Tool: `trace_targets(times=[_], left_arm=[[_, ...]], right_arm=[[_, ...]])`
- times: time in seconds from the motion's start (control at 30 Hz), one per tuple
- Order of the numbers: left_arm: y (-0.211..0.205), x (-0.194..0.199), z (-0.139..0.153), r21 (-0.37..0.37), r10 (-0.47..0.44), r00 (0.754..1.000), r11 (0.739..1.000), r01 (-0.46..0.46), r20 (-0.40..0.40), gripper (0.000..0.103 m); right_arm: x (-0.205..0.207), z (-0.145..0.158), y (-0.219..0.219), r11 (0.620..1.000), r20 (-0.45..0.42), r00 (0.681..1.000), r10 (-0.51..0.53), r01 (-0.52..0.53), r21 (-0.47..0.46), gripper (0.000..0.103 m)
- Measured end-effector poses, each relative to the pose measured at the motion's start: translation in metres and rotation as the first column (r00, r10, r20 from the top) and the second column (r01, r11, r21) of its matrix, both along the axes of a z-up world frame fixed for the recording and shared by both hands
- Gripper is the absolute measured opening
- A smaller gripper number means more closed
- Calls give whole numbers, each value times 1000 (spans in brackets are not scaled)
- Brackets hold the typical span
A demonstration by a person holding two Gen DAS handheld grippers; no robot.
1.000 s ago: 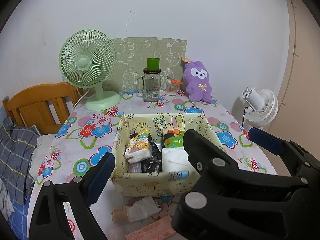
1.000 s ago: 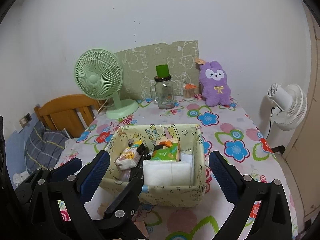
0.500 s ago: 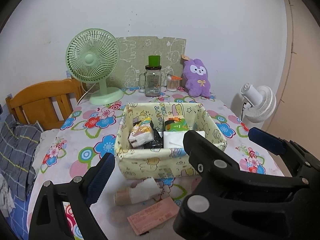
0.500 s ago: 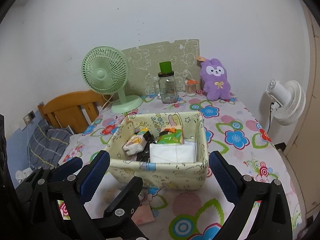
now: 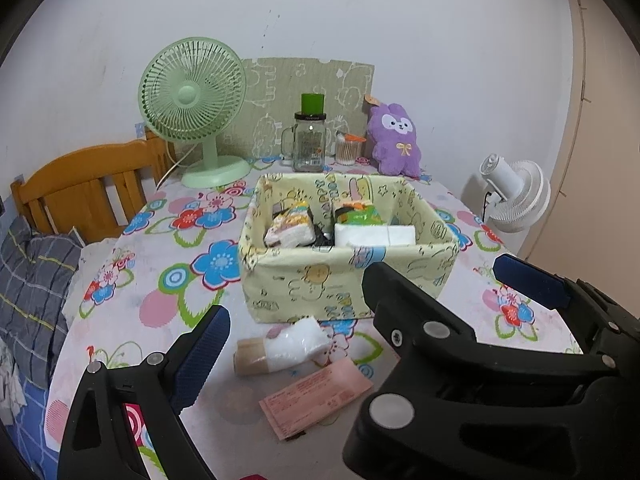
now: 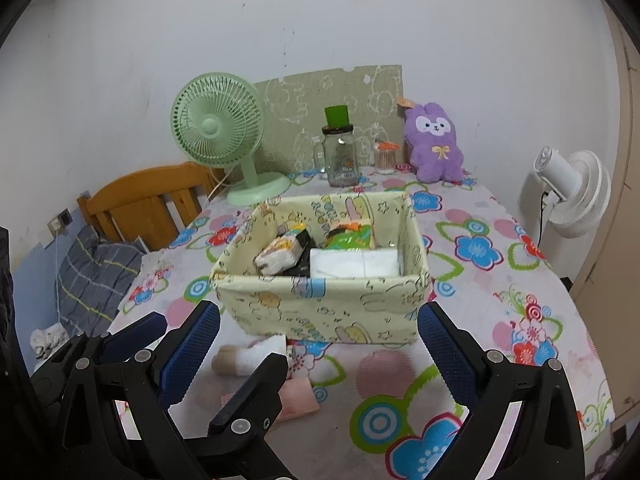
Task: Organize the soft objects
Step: 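Withdraw both grippers from the box toward the remaining items, then grasp the tissue-wrapped beige roll with the left gripper while the right gripper approaches the pink slip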
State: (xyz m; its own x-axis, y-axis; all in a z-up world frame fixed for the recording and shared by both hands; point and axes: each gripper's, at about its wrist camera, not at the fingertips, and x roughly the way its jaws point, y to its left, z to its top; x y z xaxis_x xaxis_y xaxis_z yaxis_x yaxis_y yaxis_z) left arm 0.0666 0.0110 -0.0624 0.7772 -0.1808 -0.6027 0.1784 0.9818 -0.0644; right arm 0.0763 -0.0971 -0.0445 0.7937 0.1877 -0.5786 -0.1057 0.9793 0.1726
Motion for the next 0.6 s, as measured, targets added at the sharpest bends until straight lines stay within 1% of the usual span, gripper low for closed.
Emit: trace_targets(times=[0.23, 0.5, 0.6], left_arm=[[9, 1, -19, 6, 16, 999, 1000, -15, -38, 96], [21, 6, -40, 0, 55, 995, 998, -56, -79, 96], [24, 10, -51, -12, 63, 992, 998, -65, -109, 96]], right_arm=[[1, -19, 6, 1000, -34, 999, 2, -2, 16, 101], [6, -41, 14, 1000, -74, 997, 10, -10, 9, 100], [9, -50, 18, 1000, -85, 996, 12, -13, -5, 101]])
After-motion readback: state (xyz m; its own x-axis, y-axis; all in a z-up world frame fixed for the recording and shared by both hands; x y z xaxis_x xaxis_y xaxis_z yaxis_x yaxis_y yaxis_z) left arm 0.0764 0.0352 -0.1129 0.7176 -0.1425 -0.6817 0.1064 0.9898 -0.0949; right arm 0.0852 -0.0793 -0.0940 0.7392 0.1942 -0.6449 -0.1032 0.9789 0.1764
